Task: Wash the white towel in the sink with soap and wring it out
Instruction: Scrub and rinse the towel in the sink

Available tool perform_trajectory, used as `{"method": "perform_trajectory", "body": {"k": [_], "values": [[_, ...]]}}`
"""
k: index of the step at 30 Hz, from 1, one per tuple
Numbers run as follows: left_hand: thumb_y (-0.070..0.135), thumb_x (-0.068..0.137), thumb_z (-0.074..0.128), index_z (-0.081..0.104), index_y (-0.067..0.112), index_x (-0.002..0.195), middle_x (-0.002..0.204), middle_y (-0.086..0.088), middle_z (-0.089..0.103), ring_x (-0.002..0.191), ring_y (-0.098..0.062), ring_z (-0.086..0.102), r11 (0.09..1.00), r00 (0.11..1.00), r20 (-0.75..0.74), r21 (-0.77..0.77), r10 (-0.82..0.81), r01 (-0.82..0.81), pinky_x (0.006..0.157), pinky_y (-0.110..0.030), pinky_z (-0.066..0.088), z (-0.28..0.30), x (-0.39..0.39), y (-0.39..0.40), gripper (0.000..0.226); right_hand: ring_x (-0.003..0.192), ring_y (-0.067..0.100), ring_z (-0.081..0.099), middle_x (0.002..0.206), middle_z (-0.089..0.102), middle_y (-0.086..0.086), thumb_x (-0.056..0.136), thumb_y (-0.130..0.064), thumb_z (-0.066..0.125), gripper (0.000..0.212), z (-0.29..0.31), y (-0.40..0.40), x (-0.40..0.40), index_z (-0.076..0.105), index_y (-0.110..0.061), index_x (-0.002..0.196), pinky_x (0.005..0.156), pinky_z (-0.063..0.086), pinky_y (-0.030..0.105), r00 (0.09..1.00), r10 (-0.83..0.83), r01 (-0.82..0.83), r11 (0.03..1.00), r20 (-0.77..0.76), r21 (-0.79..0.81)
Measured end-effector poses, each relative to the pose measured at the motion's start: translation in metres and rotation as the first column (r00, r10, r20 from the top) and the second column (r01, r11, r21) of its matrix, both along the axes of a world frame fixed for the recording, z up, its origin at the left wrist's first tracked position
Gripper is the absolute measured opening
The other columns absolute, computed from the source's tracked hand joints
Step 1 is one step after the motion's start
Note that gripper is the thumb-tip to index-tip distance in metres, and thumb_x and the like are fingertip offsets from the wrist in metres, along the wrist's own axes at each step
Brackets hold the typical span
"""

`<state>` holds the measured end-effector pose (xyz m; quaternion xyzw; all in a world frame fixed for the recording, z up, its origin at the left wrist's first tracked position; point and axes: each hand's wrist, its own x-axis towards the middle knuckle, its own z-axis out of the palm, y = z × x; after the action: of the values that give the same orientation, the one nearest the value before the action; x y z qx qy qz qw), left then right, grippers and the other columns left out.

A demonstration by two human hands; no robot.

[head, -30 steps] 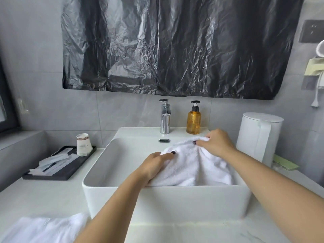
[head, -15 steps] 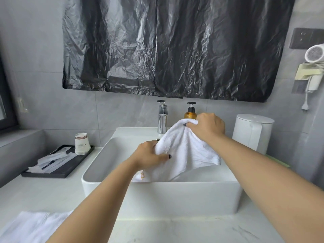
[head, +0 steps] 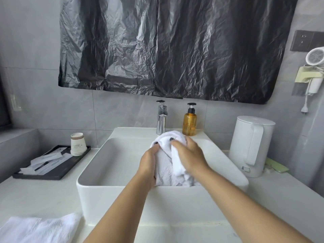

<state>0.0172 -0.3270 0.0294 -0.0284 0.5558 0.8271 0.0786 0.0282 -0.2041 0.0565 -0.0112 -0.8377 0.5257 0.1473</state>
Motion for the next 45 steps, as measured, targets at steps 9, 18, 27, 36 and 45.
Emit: {"method": "perform_trajectory", "body": {"k": [9, 18, 27, 36, 45], "values": [[0.071, 0.094, 0.035, 0.071, 0.018, 0.111, 0.095, -0.012, 0.077, 0.08, -0.031, 0.074, 0.978, 0.991, 0.09, 0.194, -0.094, 0.076, 0.072, -0.041, 0.055, -0.012, -0.02, -0.006, 0.066, 0.107, 0.025, 0.052, 0.113, 0.05, 0.001, 0.098, -0.05, 0.04, 0.039, -0.037, -0.032, 0.011, 0.047, -0.016, 0.115, 0.082, 0.044, 0.038, 0.962, -0.01, 0.124, 0.907, -0.272, 0.403], [0.039, 0.099, 0.045, 0.066, 0.006, 0.123, 0.109, -0.022, 0.072, 0.102, -0.037, 0.071, 1.0, 1.0, -0.026, -0.011, -0.012, 0.012, 0.099, -0.051, 0.052, -0.028, -0.04, -0.004, 0.046, 0.089, 0.029, 0.059, 0.092, 0.059, 0.006, 0.1, -0.034, 0.038, 0.022, -0.007, -0.025, -0.036, 0.053, -0.026, 0.086, 0.074, 0.048, 0.032, 1.0, 0.018, -0.009, 0.949, -0.025, 0.315], [0.039, 0.096, 0.053, 0.07, 0.01, 0.108, 0.097, -0.012, 0.075, 0.096, -0.034, 0.072, 0.997, 0.995, 0.089, 0.041, 0.055, -0.059, 0.094, -0.049, 0.054, -0.025, -0.04, -0.003, 0.036, 0.083, 0.03, 0.056, 0.08, 0.06, 0.002, 0.098, -0.046, 0.042, 0.03, -0.021, -0.03, 0.001, 0.051, -0.023, 0.08, 0.069, 0.042, 0.035, 0.979, 0.111, -0.039, 0.926, -0.172, 0.374], [0.023, 0.094, 0.043, 0.062, 0.018, 0.105, 0.1, -0.014, 0.065, 0.093, -0.028, 0.066, 0.998, 0.998, -0.012, 0.021, -0.054, 0.055, 0.09, -0.037, 0.052, -0.02, -0.029, 0.001, 0.022, 0.073, 0.024, 0.046, 0.066, 0.048, -0.002, 0.096, -0.031, 0.04, 0.036, -0.015, -0.027, -0.045, 0.043, -0.022, 0.061, 0.058, 0.035, 0.03, 0.999, 0.042, -0.041, 0.97, 0.003, 0.24], [0.028, 0.09, 0.057, 0.054, 0.017, 0.084, 0.093, -0.007, 0.057, 0.081, -0.026, 0.056, 1.0, 1.0, 0.014, 0.018, 0.005, -0.006, 0.074, -0.03, 0.047, -0.012, -0.017, 0.003, 0.013, 0.068, 0.023, 0.043, 0.056, 0.045, -0.005, 0.096, -0.026, 0.044, 0.046, -0.028, -0.022, -0.02, 0.049, -0.035, 0.051, 0.061, 0.034, 0.033, 0.976, 0.148, -0.1, 0.955, -0.158, 0.278]]}}
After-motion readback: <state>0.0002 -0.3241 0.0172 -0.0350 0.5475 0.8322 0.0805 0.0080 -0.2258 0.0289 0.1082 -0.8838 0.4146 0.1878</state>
